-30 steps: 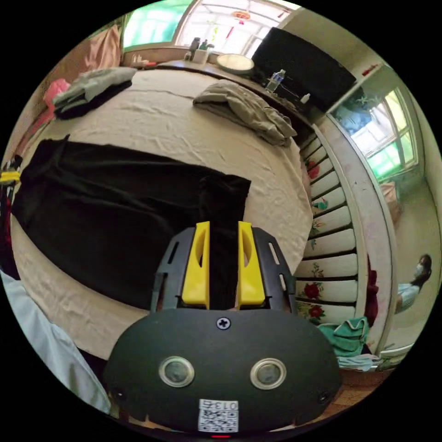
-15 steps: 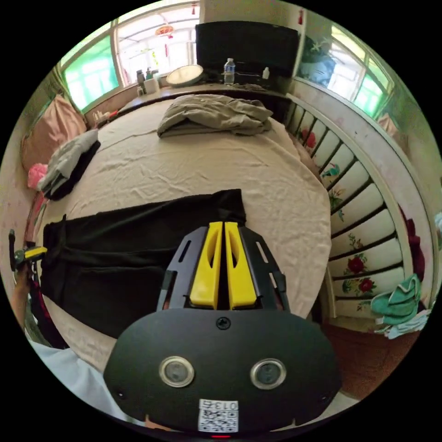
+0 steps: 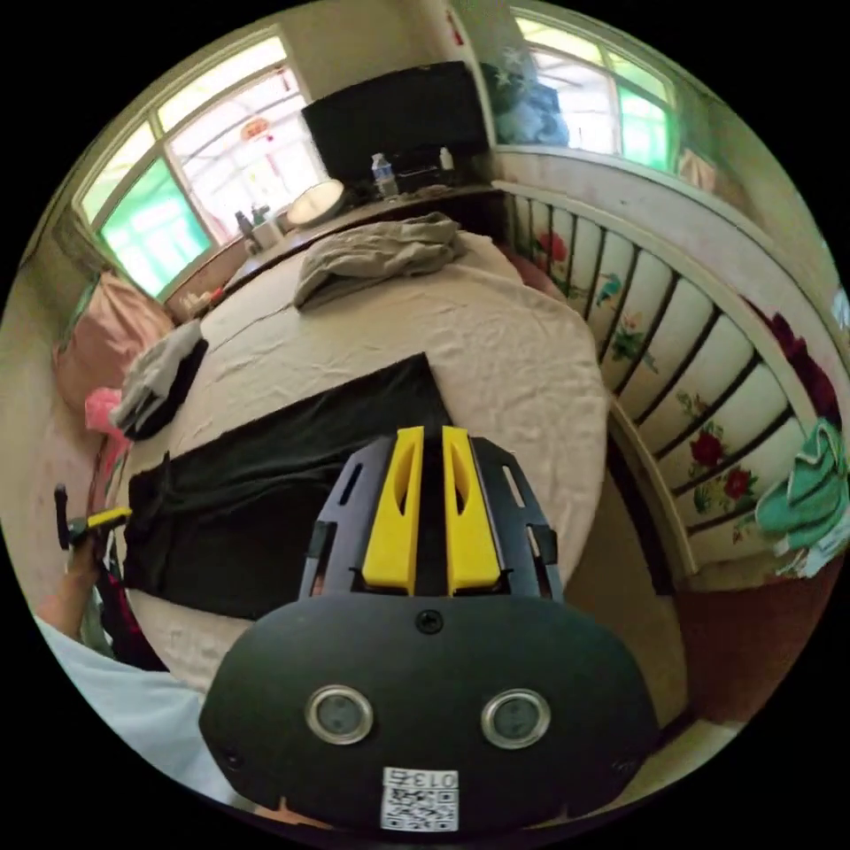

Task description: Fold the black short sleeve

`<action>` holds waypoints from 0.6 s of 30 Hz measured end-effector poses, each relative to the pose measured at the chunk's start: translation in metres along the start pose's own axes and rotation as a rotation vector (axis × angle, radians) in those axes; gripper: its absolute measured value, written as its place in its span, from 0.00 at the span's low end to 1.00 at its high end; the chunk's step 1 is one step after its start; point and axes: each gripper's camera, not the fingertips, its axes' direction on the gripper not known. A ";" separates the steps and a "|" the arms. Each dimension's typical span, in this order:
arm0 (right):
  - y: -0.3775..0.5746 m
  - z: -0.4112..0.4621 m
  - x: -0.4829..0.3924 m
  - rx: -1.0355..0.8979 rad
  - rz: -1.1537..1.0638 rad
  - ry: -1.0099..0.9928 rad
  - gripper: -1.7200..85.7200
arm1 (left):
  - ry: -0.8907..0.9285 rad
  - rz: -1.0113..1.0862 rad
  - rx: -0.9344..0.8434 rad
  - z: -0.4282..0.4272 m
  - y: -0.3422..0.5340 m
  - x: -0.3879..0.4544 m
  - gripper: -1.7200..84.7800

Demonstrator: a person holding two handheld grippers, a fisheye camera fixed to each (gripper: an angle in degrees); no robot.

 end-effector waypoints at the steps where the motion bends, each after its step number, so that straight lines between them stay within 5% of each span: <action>1: -0.004 0.005 -0.011 -0.014 -0.029 -0.011 0.05 | 0.005 0.003 0.016 -0.005 0.002 -0.002 0.02; 5: -0.031 0.016 -0.124 0.083 -0.359 -0.148 0.10 | 0.028 -0.128 0.184 -0.043 0.021 -0.030 0.02; 11: -0.057 0.071 -0.296 0.002 -0.795 -0.293 0.11 | -0.041 -0.025 0.120 -0.047 0.003 -0.046 0.02; 18: -0.078 0.132 -0.388 -0.139 -0.852 -0.264 0.12 | -0.005 -0.229 0.179 -0.049 -0.008 -0.114 0.06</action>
